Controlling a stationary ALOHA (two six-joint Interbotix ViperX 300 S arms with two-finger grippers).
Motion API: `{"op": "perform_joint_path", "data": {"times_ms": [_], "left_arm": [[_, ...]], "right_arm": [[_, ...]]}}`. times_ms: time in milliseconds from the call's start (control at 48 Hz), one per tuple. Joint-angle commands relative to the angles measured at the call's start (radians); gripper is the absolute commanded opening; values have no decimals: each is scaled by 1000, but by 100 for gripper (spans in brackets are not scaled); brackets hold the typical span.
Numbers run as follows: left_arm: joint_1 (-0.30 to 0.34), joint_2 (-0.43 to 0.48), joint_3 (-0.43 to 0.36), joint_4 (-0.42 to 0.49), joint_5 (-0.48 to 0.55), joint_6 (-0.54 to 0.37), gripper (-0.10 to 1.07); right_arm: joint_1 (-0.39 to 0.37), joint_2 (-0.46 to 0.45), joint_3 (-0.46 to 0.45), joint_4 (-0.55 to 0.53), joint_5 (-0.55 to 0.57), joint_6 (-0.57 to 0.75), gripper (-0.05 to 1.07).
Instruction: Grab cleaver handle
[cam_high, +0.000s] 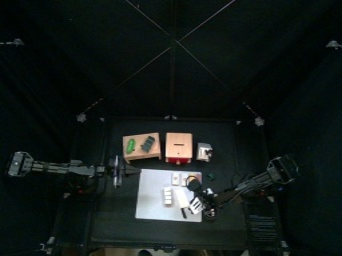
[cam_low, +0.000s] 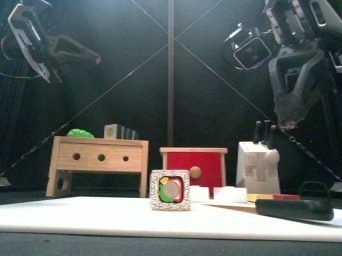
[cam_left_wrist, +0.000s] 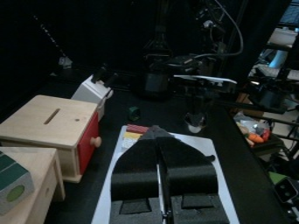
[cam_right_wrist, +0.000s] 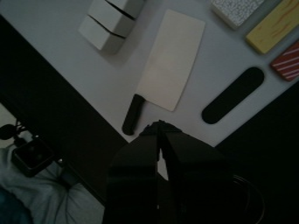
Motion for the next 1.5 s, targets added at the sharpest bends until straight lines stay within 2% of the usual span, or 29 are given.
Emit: {"op": "perform_joint_path", "data": {"times_ms": [0, 229, 458, 688, 896, 1125, 1479], "left_arm": [[3, 2, -9, 2, -8, -2, -2], [5, 2, -8, -11, -3, 0, -2], [5, 2, 0, -12, -3, 0, -2], [5, 2, 5, -15, -3, -2, -2], [6, 2, 6, -23, -2, -2, -2], [8, 2, 11, -23, -3, -2, -2], [11, 2, 11, -23, -2, -2, -2]], "right_arm": [[0, 43, -72, 12, 23, 5, 21], [2, 158, -175, 55, 78, 34, 38], [9, 216, -230, 61, 104, 40, 56], [17, 259, -256, 89, 118, 40, 70], [21, 296, -278, 107, 130, 40, 75], [21, 339, -305, 109, 130, 41, 75], [21, 365, -301, 137, 135, 38, 74]]}}
